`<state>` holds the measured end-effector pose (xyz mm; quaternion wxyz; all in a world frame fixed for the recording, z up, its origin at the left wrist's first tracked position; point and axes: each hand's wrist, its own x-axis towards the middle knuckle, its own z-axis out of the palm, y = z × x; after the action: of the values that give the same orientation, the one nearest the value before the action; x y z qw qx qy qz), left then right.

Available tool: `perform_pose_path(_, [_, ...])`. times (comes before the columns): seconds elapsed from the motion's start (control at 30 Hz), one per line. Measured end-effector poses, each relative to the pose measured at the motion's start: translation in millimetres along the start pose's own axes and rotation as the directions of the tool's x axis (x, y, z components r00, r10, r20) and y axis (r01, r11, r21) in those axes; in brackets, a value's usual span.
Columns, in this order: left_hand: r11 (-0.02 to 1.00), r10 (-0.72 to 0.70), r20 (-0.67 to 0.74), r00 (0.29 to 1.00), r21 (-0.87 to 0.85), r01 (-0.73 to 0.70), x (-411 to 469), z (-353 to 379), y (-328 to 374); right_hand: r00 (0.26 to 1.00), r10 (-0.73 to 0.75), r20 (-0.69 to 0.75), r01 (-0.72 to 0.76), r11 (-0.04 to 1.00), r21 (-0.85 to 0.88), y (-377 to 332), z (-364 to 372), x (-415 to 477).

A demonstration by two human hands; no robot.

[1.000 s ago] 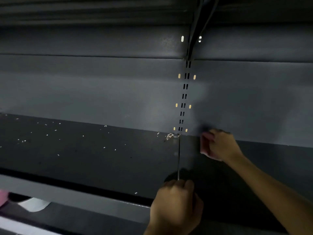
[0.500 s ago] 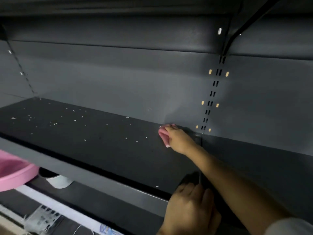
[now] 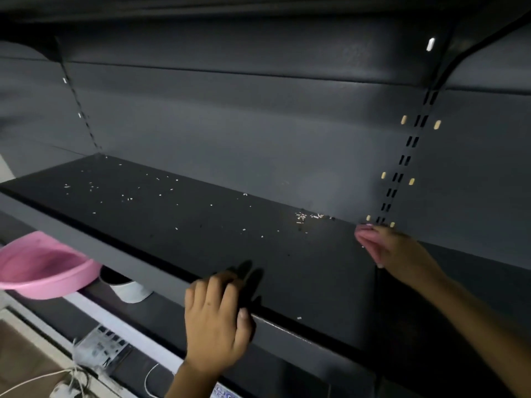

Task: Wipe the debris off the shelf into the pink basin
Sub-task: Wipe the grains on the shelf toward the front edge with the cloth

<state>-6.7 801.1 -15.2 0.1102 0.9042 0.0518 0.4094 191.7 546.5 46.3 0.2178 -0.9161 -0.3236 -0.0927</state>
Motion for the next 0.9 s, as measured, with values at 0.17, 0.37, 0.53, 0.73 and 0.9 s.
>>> perform_pose_path(0.17, [0.999, -0.017, -0.031, 0.999, -0.035, 0.015, -2, 6, -3, 0.996, 0.007, 0.084, 0.002, 0.994, -0.108, -29, 38, 33])
perform_pose_path(0.37, [0.999, 0.046, -0.040, 0.998, -0.010, -0.046, -8, 5, -8, 0.984, -0.125, 0.128, 0.117, 0.991, 0.071, -79, 34, 67])
perform_pose_path(0.53, [0.998, 0.056, -0.091, 0.994, -0.018, -0.058, -7, 10, -10, 0.846, -0.516, 0.138, 0.496, 0.855, 0.154, -82, 7, 3])
perform_pose_path(0.73, [0.997, 0.067, -0.140, 0.988, -0.015, -0.070, -7, 12, -9, 0.704, -0.673, 0.228, 0.629, 0.740, 0.239, -77, 31, -37])
perform_pose_path(0.9, [0.997, 0.077, -0.124, 0.989, 0.012, -0.076, -6, 10, -9, 0.917, -0.371, 0.147, 0.332, 0.914, 0.234, -72, 47, 30])
